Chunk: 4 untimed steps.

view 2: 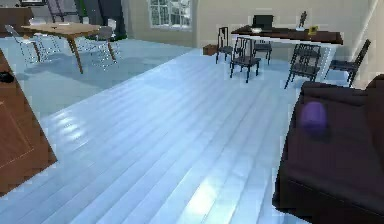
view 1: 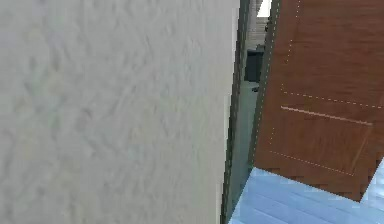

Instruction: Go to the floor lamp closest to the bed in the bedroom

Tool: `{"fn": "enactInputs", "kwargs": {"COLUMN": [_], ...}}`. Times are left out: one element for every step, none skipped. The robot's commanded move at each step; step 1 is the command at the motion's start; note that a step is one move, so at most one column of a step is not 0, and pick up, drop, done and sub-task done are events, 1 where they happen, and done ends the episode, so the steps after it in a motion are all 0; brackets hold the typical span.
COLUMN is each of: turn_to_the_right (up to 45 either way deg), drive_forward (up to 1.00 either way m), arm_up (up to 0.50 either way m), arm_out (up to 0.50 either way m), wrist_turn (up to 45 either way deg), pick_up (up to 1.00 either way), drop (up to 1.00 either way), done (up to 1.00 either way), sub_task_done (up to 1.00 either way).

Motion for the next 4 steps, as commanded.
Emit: {"fn": "enactInputs", "kwargs": {"turn_to_the_right": [45.0,45.0,27.0,0.0], "drive_forward": [0.0,0.0,0.0,0.05], "arm_up": [0.0,0.0,0.0,0.0], "arm_out": [0.0,0.0,0.0,0.0], "wrist_turn": [0.0,0.0,0.0,0.0], "pick_up": [0.0,0.0,0.0,0.0], "drop": [0.0,0.0,0.0,0.0], "done": [0.0,0.0,0.0,0.0], "sub_task_done": [0.0,0.0,0.0,0.0]}}
